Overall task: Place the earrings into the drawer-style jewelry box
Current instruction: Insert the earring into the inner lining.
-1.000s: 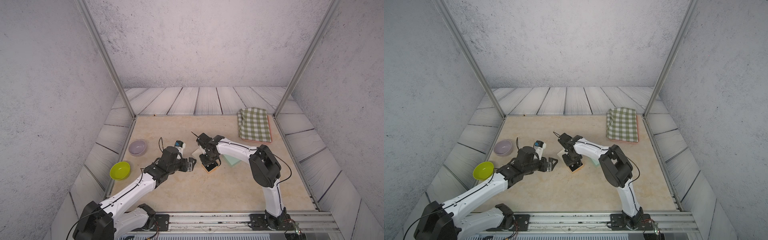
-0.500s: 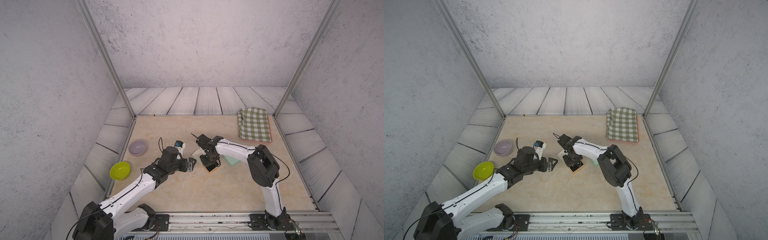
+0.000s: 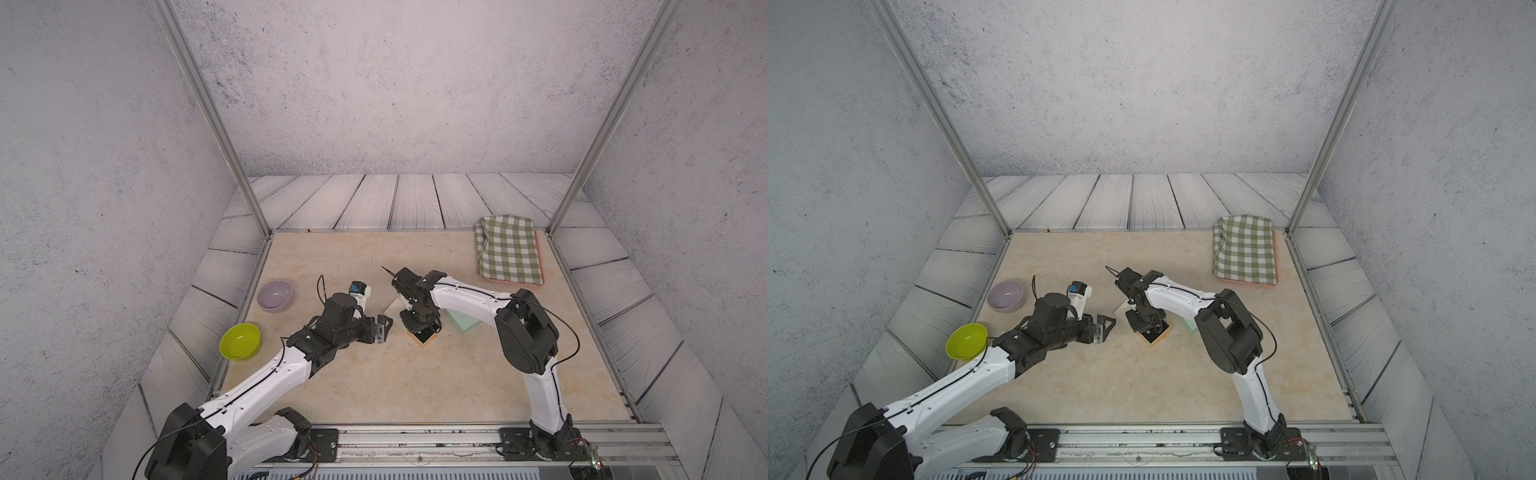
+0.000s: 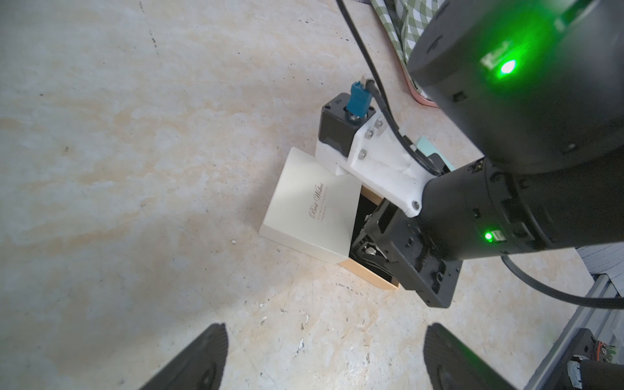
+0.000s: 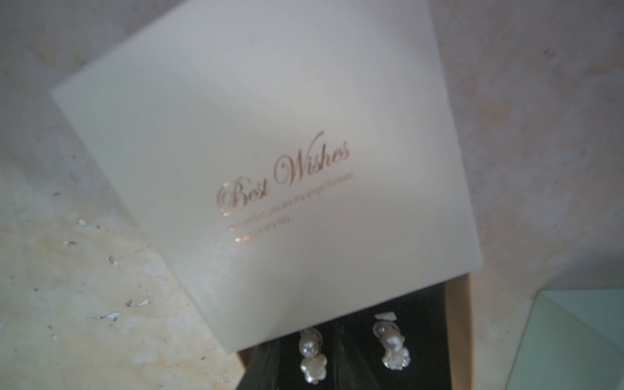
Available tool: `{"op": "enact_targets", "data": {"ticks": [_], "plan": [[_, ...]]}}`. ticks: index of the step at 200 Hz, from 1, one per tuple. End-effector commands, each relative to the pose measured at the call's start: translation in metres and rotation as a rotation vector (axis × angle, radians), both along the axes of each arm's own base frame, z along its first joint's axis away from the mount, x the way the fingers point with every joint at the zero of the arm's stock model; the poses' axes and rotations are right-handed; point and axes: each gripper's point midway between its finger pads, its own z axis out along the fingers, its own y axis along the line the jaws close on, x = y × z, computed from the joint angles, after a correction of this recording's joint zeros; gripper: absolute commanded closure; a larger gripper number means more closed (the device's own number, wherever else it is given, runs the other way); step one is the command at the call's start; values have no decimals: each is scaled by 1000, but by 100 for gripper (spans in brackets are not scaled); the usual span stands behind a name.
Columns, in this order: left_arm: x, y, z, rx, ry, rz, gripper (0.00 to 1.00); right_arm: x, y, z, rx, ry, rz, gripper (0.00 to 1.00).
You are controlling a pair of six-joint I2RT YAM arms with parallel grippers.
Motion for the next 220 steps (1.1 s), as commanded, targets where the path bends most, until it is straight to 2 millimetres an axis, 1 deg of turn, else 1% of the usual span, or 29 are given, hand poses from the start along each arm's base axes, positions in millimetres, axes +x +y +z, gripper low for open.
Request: {"op": "enact_targets", "data": {"ticks": [1,31,50,57,69,82,87,91,102,117,119,131,132,133,152,179,193,201,220], "plan": [[0,1,0,-12,-7,0,6,-1,1,22,20,-16,4,68],[0,1,0,-11,-8,1,6,0,4,29,34,-21,8,66],[0,1,-1,-9,-8,3,6,0,2,31,29,-25,8,65],[1,1,-2,-7,-7,4,6,0,1,35,31,-30,6,65],[1,2,-3,2,-5,7,6,-1,-1,48,40,-47,5,65],[4,1,-2,20,-8,-1,5,-4,-4,73,82,-91,-1,65],[8,1,0,31,-11,-5,5,-6,-7,82,106,-112,-6,64],[11,0,2,39,-13,-8,5,-8,-9,90,128,-131,-10,62],[24,-2,2,59,-2,-18,4,-16,-16,101,195,-176,-15,55],[45,-9,-2,84,39,-48,4,-29,-25,100,281,-228,-13,48],[48,-10,-3,86,47,-51,4,-28,-25,104,299,-244,-16,47],[62,-18,-13,94,108,-89,5,-37,-34,96,318,-244,-22,42],[63,-19,-17,97,122,-95,5,-37,-36,95,317,-244,-21,42],[64,-20,-14,93,118,-100,5,-38,-36,94,318,-243,-22,41],[78,-35,-27,98,193,-173,7,-45,-44,78,340,-235,-10,32],[92,-47,-44,97,229,-236,7,-51,-49,45,366,-228,23,30],[94,-55,-53,73,257,-280,7,-53,-51,30,378,-225,18,30],[95,-61,-56,53,275,-305,8,-52,-50,26,409,-207,-3,30],[94,-72,-66,4,325,-340,9,-50,-37,33,549,-161,-44,31]]}}
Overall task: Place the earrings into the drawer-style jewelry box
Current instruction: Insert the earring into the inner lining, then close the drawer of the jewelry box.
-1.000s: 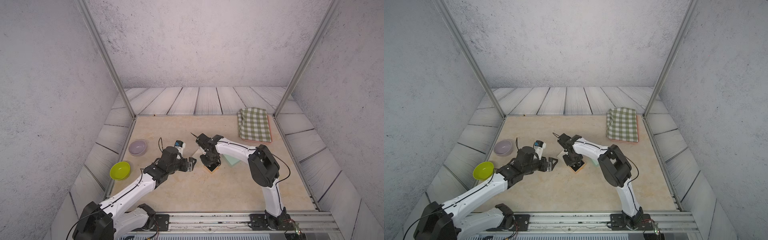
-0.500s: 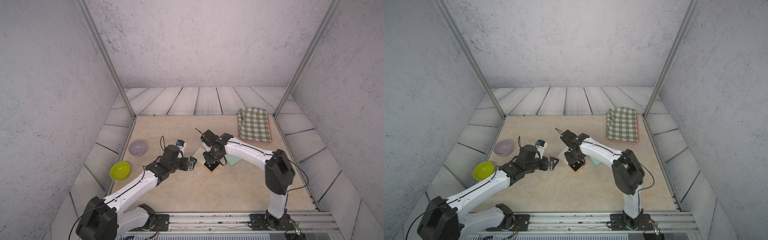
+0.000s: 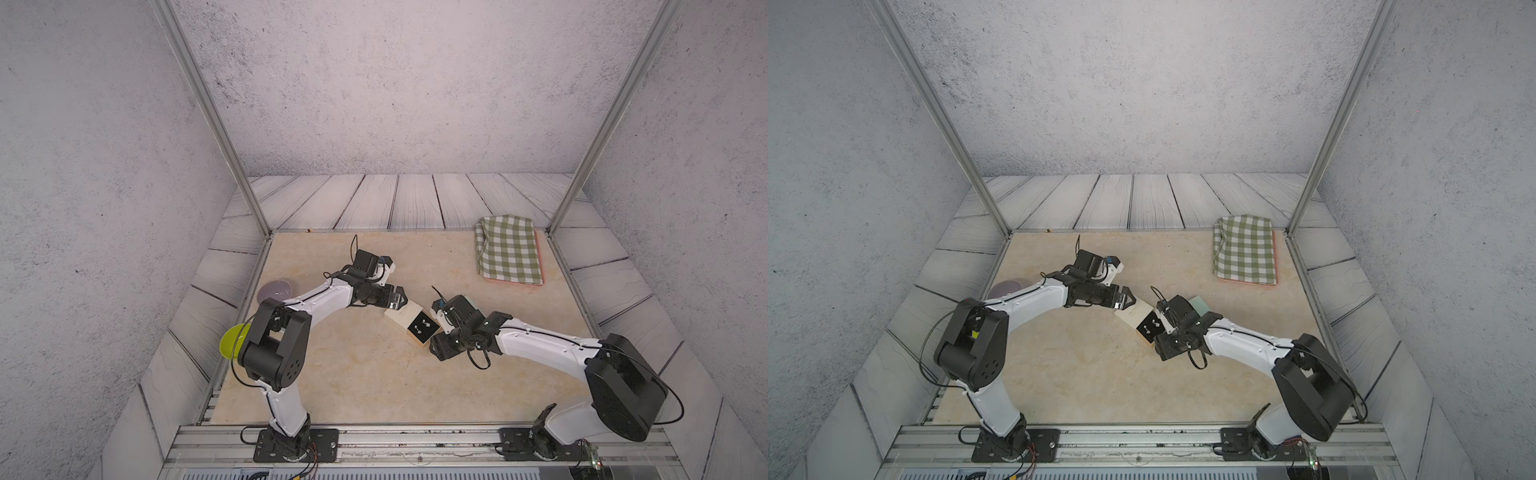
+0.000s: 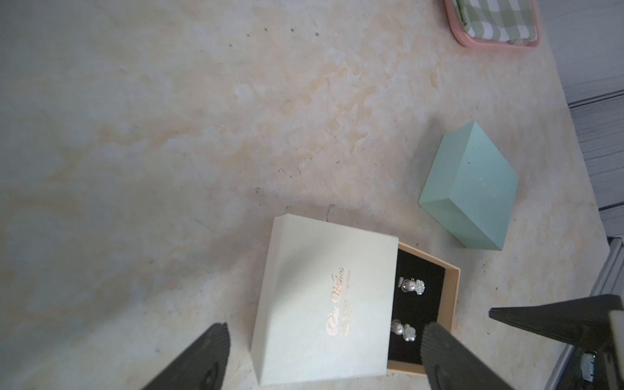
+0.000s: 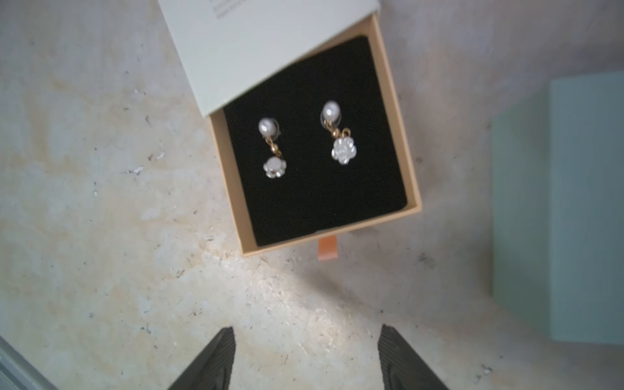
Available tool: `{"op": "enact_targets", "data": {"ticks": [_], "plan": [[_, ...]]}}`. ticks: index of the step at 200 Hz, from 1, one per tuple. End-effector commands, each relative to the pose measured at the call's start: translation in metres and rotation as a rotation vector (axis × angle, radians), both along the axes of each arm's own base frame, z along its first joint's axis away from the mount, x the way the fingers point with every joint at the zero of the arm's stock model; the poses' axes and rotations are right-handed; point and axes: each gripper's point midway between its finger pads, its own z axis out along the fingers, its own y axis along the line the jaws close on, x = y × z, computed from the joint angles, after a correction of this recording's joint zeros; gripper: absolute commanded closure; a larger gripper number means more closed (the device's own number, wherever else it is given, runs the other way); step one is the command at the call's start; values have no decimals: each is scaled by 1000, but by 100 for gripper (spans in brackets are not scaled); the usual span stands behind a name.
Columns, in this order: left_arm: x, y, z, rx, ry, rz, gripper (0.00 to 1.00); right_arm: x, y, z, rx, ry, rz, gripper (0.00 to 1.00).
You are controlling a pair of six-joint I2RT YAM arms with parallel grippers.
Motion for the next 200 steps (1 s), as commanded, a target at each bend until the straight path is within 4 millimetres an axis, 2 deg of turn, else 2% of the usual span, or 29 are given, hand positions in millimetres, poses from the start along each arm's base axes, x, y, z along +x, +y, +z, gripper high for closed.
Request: {"op": "enact_targets", "data": {"ticks": [1,17,33,69,84,121,136,160,200], "plan": [[-7,-15,-4,-79,72,-86,10,17,31,23,229,-23,-6,31],[-8,-20,-12,-109,105,-93,10,19,37,23,278,-6,-16,30],[-9,-23,-17,-125,123,-102,11,21,39,16,275,19,-22,30],[-8,-24,-17,-132,125,-105,11,18,33,-1,248,73,-39,30],[-9,-24,-18,-136,131,-104,11,16,28,7,237,56,-32,30],[-10,-24,-22,-134,134,-99,12,19,23,47,245,-24,-22,29],[-9,-23,-22,-132,135,-97,12,16,20,52,255,-28,-28,28],[-9,-24,-25,-133,141,-95,12,10,11,36,242,-13,-57,27],[-11,-23,-28,-131,155,-93,12,11,19,9,247,38,-57,27]]}}
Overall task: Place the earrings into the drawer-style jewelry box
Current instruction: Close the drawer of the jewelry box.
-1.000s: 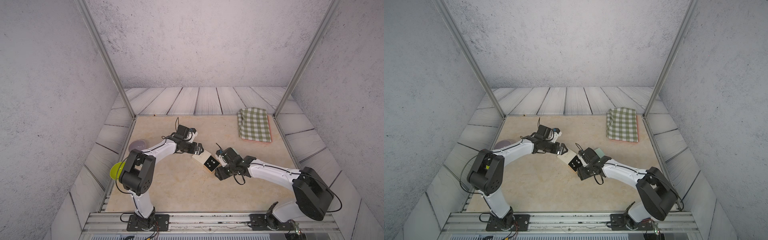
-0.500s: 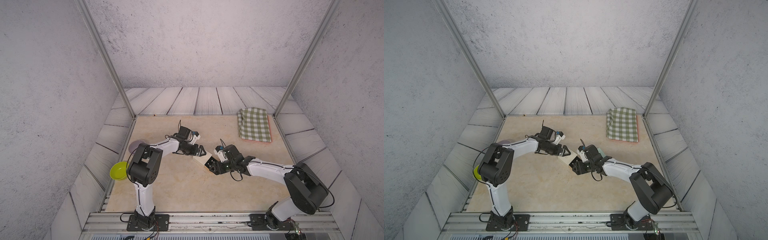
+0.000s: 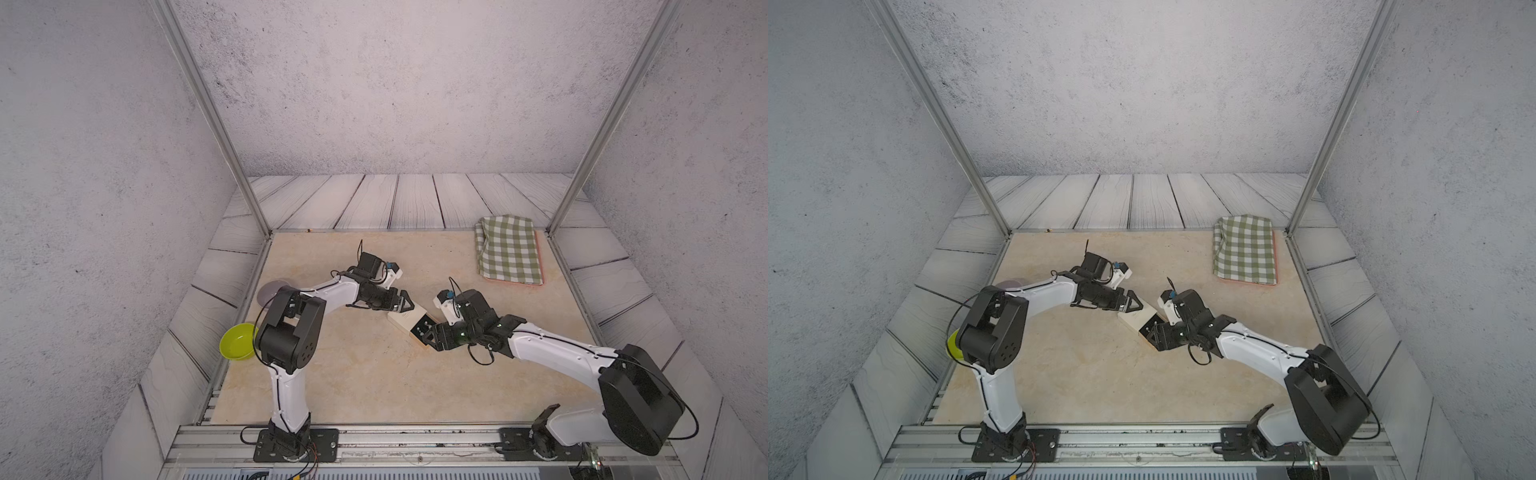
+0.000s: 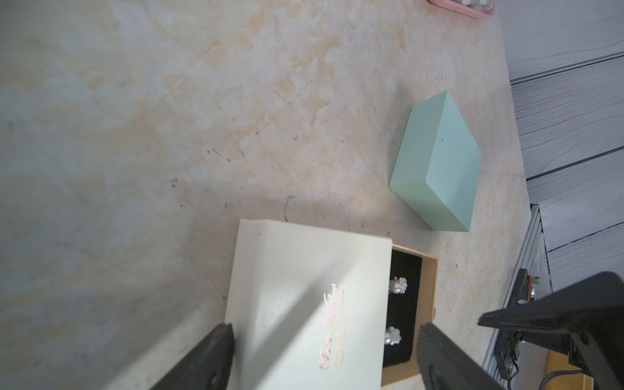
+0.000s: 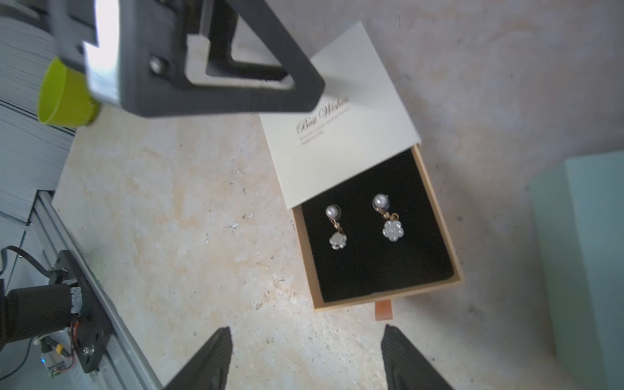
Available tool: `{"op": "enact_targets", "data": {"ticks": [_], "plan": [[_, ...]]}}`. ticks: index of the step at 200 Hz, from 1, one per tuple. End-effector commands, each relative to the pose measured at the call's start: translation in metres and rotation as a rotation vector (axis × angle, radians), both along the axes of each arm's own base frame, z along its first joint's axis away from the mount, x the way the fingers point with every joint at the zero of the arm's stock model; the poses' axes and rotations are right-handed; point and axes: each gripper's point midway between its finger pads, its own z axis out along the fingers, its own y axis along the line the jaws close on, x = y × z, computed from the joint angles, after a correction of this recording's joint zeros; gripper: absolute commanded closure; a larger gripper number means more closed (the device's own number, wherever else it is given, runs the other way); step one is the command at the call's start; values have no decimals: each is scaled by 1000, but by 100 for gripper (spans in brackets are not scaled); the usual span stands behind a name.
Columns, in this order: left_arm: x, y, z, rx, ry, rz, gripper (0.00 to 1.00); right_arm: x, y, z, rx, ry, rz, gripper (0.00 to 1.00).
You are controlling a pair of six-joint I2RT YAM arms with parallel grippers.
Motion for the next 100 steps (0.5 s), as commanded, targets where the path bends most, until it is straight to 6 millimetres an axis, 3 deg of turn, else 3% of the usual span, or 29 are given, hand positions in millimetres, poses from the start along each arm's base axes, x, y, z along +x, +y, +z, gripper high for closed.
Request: {"op": "enact_targets", "data": {"ticks": [1,100], "plan": [[-2,-2,-7,-6,26,-8,12,1,2,-20,-7,43,-9,27],[-9,-7,-13,-33,70,-7,14,37,43,-13,62,15,51,28]]}}
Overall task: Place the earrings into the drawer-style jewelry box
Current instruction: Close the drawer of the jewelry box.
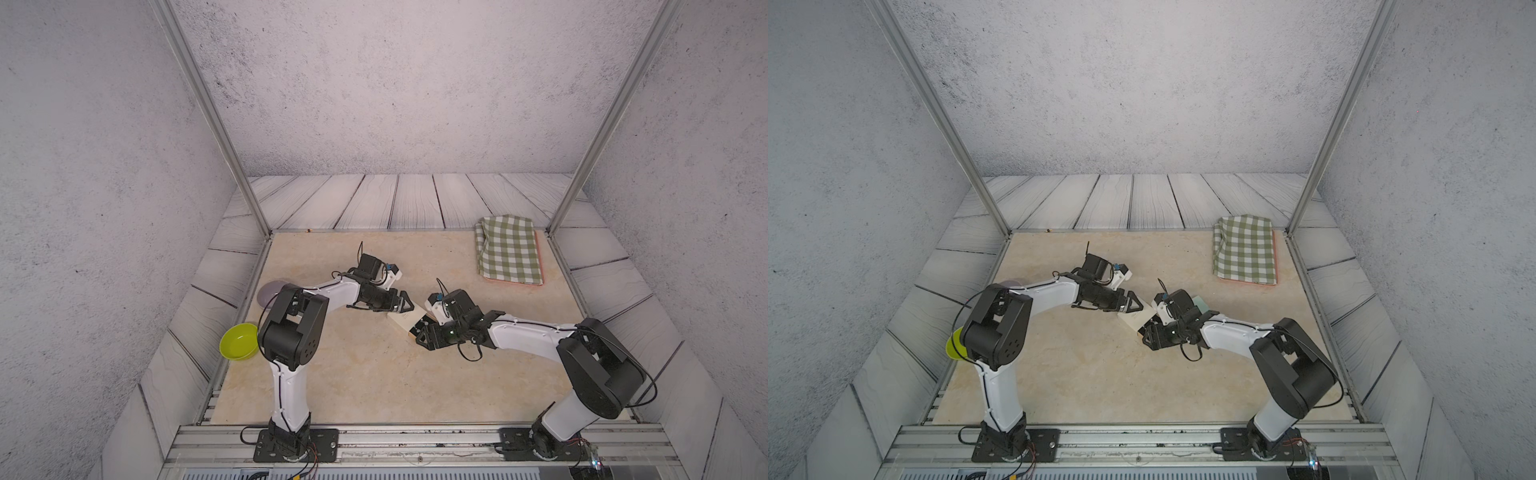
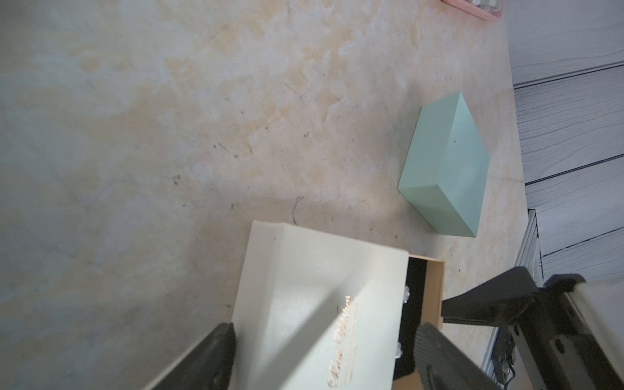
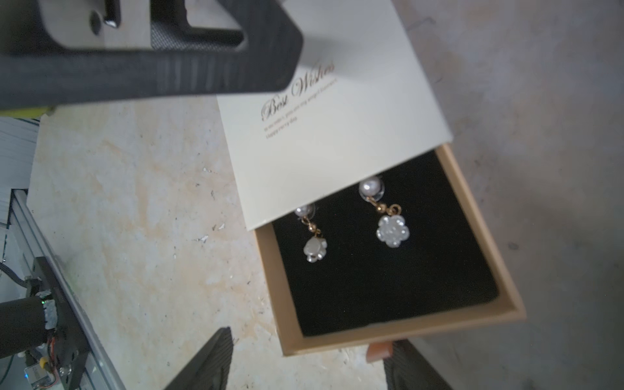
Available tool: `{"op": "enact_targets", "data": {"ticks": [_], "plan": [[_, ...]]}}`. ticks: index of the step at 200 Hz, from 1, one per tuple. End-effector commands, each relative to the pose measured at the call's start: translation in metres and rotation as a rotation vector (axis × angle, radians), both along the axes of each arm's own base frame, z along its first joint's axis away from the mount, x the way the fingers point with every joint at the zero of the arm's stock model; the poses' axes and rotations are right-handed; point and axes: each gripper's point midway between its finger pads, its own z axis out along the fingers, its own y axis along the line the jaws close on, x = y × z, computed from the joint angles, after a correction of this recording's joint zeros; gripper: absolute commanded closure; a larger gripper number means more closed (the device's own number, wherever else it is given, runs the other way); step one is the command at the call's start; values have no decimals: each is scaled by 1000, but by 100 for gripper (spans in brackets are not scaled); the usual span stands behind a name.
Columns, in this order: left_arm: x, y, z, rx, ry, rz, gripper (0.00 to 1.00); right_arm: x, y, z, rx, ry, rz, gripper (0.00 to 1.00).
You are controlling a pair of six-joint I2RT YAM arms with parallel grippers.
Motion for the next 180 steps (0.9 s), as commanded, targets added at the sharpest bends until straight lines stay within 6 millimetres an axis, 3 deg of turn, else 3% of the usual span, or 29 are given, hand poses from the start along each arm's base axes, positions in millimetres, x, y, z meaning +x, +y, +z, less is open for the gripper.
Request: {"op": "enact_targets", "data": {"ticks": [1,104,161,180], "plan": [[-10,-5,-3,-22,42,-17,14,18,19,16,63,-54,24,28],[-36,-2,9,-88,86,42,14,39,53,19,203,-45,27,29],[-40,0,6,-89,93,52,14,38,50,21,203,-50,17,29],[-38,12,7,-35,67,81,14,35,33,27,163,-48,-4,26]]}}
